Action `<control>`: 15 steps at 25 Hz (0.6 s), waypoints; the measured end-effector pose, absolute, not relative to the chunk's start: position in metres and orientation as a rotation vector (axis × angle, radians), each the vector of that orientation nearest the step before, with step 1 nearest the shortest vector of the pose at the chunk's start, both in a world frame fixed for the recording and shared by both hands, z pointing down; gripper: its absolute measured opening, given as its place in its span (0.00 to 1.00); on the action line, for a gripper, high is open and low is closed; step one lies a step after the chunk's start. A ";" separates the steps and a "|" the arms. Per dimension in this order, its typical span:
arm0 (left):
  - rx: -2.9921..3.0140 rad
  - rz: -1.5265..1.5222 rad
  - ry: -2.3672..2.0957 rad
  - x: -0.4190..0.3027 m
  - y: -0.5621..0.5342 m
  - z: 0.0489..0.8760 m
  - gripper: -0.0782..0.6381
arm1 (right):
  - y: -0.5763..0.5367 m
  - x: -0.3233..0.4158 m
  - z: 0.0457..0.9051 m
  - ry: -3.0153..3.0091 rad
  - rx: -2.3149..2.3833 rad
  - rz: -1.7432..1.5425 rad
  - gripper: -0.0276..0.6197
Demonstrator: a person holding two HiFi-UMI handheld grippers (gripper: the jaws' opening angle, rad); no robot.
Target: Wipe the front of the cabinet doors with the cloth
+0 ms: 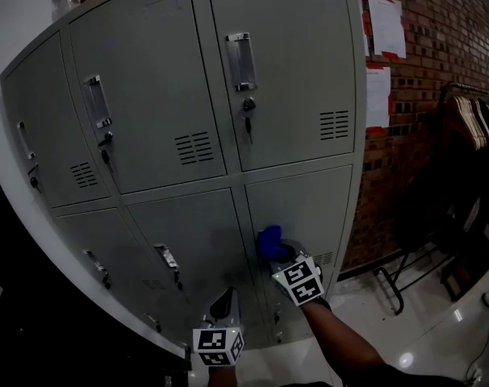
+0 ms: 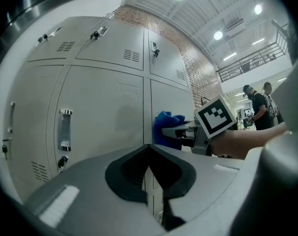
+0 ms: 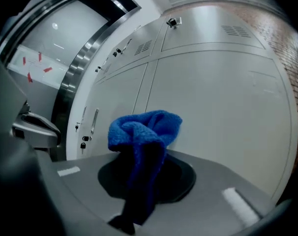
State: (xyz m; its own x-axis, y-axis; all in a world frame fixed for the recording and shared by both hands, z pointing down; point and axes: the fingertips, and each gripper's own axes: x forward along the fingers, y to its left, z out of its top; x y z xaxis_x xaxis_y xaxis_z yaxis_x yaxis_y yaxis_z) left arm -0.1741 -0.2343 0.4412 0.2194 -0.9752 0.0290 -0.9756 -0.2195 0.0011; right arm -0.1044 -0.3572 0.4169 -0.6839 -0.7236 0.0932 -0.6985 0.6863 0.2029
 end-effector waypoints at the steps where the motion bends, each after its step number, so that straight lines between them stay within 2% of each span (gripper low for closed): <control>1: 2.435 0.033 -1.955 -0.176 -0.234 0.441 0.13 | -0.358 -0.105 0.418 -2.729 1.167 -0.227 0.13; 15: 2.461 0.036 -1.920 -0.163 -0.244 0.442 0.13 | -0.372 -0.059 0.435 -2.655 1.253 -0.168 0.13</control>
